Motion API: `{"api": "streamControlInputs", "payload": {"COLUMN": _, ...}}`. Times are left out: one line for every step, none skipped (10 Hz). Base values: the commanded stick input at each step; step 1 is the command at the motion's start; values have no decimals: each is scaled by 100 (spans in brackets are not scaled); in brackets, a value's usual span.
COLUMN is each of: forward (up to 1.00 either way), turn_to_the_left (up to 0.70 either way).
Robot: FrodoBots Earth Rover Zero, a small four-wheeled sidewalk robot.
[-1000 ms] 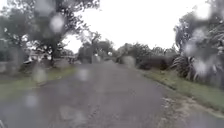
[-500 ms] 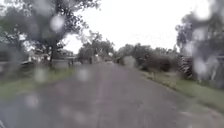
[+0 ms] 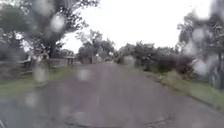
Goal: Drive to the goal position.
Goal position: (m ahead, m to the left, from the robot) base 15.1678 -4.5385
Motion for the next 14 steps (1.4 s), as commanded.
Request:
{"api": "streamControlInputs", "payload": {"forward": 100, "turn_to_the_left": 0}}
{"api": "streamControlInputs", "payload": {"forward": 100, "turn_to_the_left": 0}}
{"api": "streamControlInputs", "payload": {"forward": 100, "turn_to_the_left": 0}}
{"api": "streamControlInputs", "payload": {"forward": 100, "turn_to_the_left": 0}}
{"api": "streamControlInputs", "payload": {"forward": 100, "turn_to_the_left": 0}}
{"api": "streamControlInputs", "payload": {"forward": 100, "turn_to_the_left": 0}}
{"api": "streamControlInputs", "payload": {"forward": 100, "turn_to_the_left": 0}}
{"api": "streamControlInputs", "payload": {"forward": 100, "turn_to_the_left": 0}}
{"api": "streamControlInputs", "payload": {"forward": 100, "turn_to_the_left": 0}}
{"api": "streamControlInputs", "payload": {"forward": 100, "turn_to_the_left": 0}}
{"api": "streamControlInputs", "payload": {"forward": 100, "turn_to_the_left": 0}}
{"api": "streamControlInputs", "payload": {"forward": 100, "turn_to_the_left": 0}}
{"api": "streamControlInputs", "payload": {"forward": 100, "turn_to_the_left": 0}}
{"api": "streamControlInputs", "payload": {"forward": 100, "turn_to_the_left": 0}}
